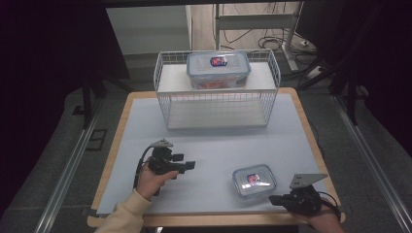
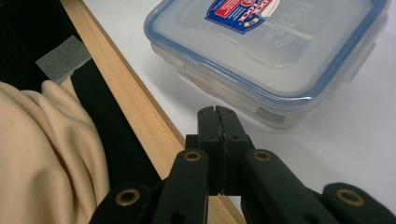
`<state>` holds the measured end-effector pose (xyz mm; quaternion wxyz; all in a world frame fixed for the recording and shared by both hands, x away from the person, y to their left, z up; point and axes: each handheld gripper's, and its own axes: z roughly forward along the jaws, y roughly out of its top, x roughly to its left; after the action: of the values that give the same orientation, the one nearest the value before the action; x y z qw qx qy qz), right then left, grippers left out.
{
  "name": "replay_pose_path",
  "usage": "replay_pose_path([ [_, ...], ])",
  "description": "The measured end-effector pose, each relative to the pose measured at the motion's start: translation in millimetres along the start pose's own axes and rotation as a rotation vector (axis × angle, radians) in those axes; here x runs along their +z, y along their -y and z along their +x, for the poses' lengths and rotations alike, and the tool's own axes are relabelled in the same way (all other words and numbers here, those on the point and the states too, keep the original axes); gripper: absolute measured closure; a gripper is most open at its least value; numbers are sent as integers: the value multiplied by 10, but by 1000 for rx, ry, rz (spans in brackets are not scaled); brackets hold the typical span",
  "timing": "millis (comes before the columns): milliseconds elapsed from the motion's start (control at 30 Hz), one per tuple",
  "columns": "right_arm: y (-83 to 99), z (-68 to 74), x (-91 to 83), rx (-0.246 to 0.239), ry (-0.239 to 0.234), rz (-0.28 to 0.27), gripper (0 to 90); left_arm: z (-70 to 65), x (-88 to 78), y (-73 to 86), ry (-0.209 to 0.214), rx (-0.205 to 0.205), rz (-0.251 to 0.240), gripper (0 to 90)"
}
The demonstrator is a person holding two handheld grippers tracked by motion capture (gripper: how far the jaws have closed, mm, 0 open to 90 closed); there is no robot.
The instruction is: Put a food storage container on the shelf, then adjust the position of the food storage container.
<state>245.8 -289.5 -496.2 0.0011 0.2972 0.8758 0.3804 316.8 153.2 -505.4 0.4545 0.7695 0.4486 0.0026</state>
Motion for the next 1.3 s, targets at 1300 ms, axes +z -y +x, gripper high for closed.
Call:
replay_pose_path([
  [1300,-98,18,251,-37,-9,60,897,6,-20,9,-1,1,-1,313],
])
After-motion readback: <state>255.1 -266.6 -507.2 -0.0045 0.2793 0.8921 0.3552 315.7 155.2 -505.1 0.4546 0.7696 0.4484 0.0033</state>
